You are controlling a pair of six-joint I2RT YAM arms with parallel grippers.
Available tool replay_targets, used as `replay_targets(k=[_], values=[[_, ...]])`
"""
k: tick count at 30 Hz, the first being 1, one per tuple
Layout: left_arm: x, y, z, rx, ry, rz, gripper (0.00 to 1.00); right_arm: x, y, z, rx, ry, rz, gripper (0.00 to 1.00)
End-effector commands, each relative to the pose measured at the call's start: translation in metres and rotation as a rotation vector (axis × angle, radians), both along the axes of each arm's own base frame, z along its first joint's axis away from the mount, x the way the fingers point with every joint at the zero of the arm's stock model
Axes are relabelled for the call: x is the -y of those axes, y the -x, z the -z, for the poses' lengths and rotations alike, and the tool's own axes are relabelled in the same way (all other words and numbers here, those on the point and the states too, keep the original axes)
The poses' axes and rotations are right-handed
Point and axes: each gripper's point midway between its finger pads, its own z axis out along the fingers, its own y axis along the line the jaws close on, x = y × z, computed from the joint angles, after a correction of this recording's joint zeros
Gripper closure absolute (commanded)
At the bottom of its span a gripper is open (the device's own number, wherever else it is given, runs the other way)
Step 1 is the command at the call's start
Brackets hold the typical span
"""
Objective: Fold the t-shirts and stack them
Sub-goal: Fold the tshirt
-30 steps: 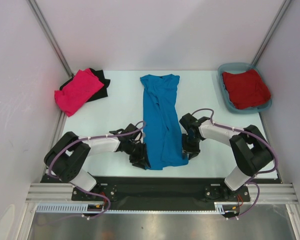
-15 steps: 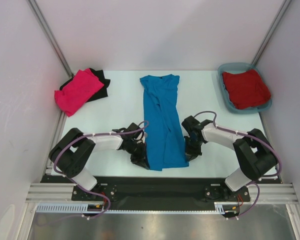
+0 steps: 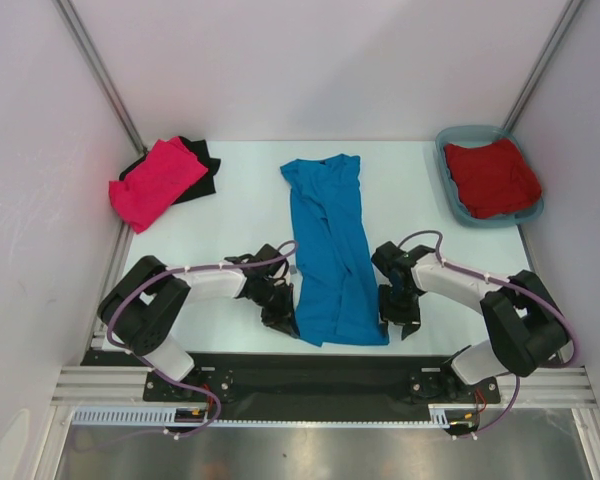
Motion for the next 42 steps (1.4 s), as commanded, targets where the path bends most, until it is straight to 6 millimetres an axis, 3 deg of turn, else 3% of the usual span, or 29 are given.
replay_targets(k=[1,7,11,16,21,27,37,40,42], values=[[0.008,-0.011,-0.016,0.057,0.027,0.010,1.00,0.002,-0.025,-0.033,0.115,0.031,-0.014,0.43],[0.018,-0.016,-0.031,0.065,0.069,-0.013,0.97,-0.016,-0.063,-0.081,0.251,-0.010,-0.055,0.44],[0.027,-0.018,-0.045,0.053,0.118,-0.046,1.00,-0.026,-0.070,-0.090,0.261,-0.035,-0.088,0.45],[0.040,-0.006,-0.068,0.009,0.195,-0.073,1.00,-0.034,-0.071,-0.090,0.257,-0.047,-0.107,0.46],[0.032,0.005,-0.080,-0.005,0.162,-0.091,1.00,-0.045,-0.068,-0.089,0.240,-0.074,-0.128,0.47],[0.007,0.019,-0.079,-0.027,0.056,-0.137,1.00,-0.052,-0.070,-0.088,0.234,-0.082,-0.135,0.47],[-0.006,0.048,-0.075,-0.116,0.085,-0.256,1.00,-0.072,-0.072,-0.087,0.215,-0.109,-0.176,0.48],[-0.011,0.052,-0.072,-0.106,0.087,-0.272,0.72,-0.085,-0.071,-0.087,0.212,-0.125,-0.202,0.48],[-0.014,0.054,-0.069,-0.102,0.077,-0.278,0.65,-0.096,-0.066,-0.087,0.208,-0.141,-0.225,0.49]])
